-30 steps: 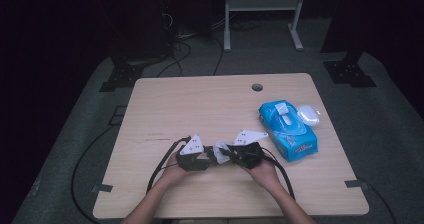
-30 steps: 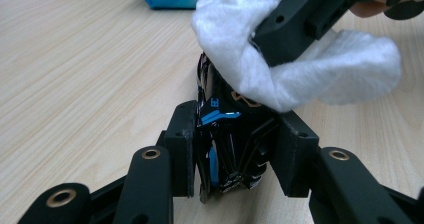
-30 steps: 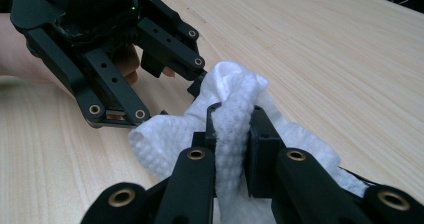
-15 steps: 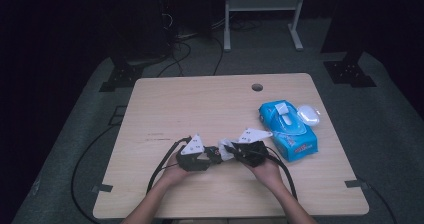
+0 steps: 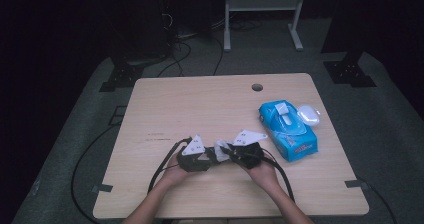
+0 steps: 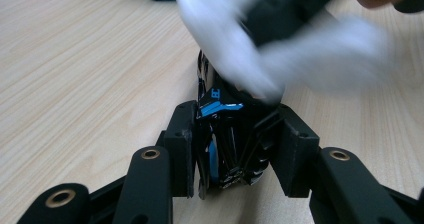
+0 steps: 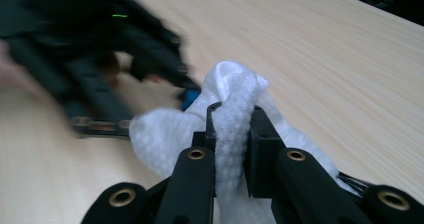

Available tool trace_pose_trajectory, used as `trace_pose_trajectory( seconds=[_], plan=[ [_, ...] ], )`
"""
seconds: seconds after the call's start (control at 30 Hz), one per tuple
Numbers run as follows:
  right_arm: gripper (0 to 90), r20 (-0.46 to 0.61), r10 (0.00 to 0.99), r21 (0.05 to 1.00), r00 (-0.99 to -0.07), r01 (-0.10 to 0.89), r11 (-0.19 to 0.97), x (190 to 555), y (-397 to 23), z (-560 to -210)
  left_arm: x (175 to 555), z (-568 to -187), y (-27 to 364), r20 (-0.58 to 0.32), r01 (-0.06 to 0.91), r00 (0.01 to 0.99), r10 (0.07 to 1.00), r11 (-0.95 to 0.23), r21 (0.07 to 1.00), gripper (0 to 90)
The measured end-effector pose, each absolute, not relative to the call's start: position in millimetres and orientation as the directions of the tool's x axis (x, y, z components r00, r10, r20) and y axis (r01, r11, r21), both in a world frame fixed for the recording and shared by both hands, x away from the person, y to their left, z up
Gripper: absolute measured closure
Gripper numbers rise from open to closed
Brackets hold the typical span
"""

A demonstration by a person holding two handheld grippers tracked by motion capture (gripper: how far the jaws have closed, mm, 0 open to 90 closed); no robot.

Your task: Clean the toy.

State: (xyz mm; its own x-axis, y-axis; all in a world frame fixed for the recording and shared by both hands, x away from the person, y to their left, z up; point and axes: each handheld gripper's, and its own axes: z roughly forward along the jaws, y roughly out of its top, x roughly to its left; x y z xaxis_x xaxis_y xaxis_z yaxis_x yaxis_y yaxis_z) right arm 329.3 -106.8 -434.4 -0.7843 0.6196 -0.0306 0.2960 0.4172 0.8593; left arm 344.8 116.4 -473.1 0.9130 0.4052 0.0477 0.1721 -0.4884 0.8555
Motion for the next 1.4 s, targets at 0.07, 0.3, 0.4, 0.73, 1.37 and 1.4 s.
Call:
trace_pose_trajectory(
  seconds=[0.07, 0.3, 0.4, 0.73, 1.37, 1.4],
  plan=[
    [82.2, -0.024, 0.642, 0.861, -0.766, 0.311, 0.403, 331.9, -112.4, -434.7, 345.0, -474.1, 114.3, 0.044, 0.176, 0.912, 0.408, -0.485, 0.857, 58.1],
    [82.1, -0.063, 0.586, 0.859, -0.808, 0.255, 0.444, 327.4, -93.3, -434.2, 344.3, -474.2, 111.9, 0.054, 0.17, 0.913, 0.404, -0.496, 0.852, 58.2],
    [82.1, -0.069, 0.621, 0.854, -0.781, 0.276, 0.442, 331.6, -102.8, -433.3, 344.0, -474.6, 112.3, 0.058, 0.163, 0.914, 0.402, -0.496, 0.853, 58.2],
    [82.3, -0.061, 0.661, 0.853, -0.748, 0.305, 0.424, 333.7, -126.9, -433.9, 343.3, -472.6, 115.2, 0.074, 0.146, 0.922, 0.38, -0.519, 0.842, 58.4],
    [82.2, -0.047, 0.722, 0.863, -0.69, 0.337, 0.377, 340.1, -158.9, -433.7, 344.5, -473.3, 119.8, 0.067, 0.151, 0.923, 0.379, -0.516, 0.843, 58.4],
    [82.3, -0.029, 0.726, 0.863, -0.687, 0.35, 0.365, 340.5, -161.2, -433.4, 344.4, -473.9, 119.4, 0.065, 0.154, 0.922, 0.381, -0.516, 0.842, 58.4]
  ],
)
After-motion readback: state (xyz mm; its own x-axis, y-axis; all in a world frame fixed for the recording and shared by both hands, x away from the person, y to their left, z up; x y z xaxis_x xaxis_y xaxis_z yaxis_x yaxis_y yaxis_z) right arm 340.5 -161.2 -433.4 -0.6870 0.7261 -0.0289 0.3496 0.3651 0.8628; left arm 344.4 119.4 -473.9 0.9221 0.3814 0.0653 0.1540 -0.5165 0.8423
